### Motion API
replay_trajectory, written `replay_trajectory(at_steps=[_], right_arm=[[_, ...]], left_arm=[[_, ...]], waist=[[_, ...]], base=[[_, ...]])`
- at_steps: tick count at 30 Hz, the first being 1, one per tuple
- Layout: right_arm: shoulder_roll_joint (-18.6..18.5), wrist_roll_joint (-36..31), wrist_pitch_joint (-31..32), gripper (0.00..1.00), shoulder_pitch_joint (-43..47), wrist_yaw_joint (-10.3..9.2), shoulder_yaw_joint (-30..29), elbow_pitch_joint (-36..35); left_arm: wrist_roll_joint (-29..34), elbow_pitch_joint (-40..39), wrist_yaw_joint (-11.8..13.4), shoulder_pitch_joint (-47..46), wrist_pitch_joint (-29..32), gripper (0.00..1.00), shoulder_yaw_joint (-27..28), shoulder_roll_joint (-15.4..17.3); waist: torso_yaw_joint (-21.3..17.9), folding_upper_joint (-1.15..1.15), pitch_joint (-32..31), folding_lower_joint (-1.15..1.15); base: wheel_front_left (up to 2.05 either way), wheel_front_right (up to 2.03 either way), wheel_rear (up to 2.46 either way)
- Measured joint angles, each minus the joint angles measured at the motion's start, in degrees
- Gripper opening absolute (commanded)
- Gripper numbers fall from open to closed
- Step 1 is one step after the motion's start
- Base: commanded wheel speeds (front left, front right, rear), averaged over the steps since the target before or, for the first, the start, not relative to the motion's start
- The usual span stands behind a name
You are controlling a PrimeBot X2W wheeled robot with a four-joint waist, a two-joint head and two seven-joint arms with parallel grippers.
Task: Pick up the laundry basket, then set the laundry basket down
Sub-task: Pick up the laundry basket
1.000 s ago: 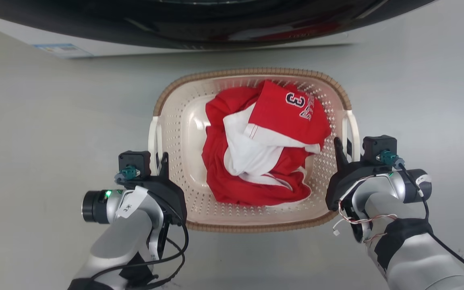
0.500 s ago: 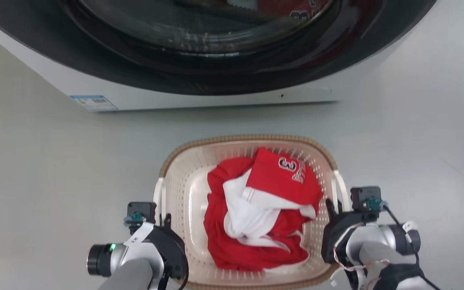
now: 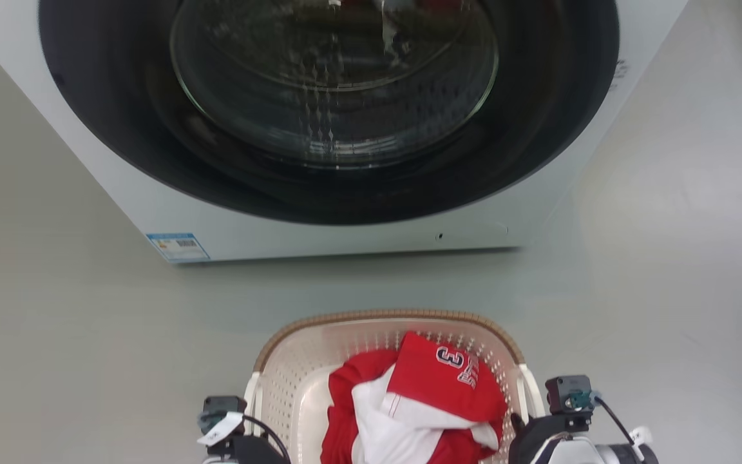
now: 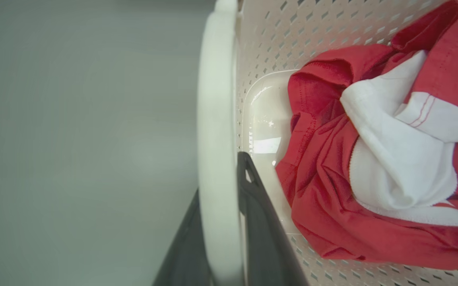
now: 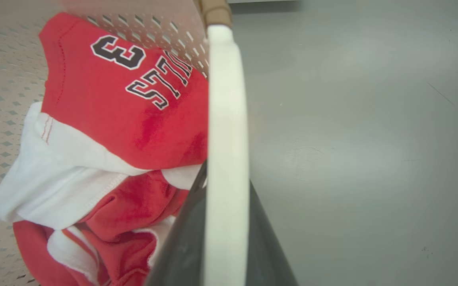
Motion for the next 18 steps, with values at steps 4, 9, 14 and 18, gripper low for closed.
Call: replay_trajectory(at_steps=[4,9,14,18], right_arm=[[0.0,1.5,1.4,0.0,2.2,-0.51,1.6,-0.3],[0.0,3.4,2.9,0.0,5.0,-0.58,3.6,-0.5],[0.0,4.9,3.9,0.0,7.3,-1.08,5.0,-0.8],[0.0,5.8,4.4,0.0,7.3,-1.52,5.9,-1.4]], left_arm=[[-0.4,0.3,-0.1,2.6,0.7,0.0,-0.4,0.1],[-2.0,0.7,-0.5,5.9,1.5,0.0,-1.0,0.1],[-2.2,0.8,-0.5,7.7,2.4,0.0,-1.9,0.2],[-2.4,0.8,-0.5,7.8,2.7,0.0,-2.1,0.3]], waist=[[-0.2,0.0,-3.4,0.0],[-0.5,0.0,-7.7,-0.01],[-0.9,-0.01,-11.4,-0.01],[-1.2,-0.01,-13.4,0.0]], base=[[0.0,0.0,0.0],[0.0,0.0,0.0],[0.0,0.0,0.0],[0.0,0.0,0.0]])
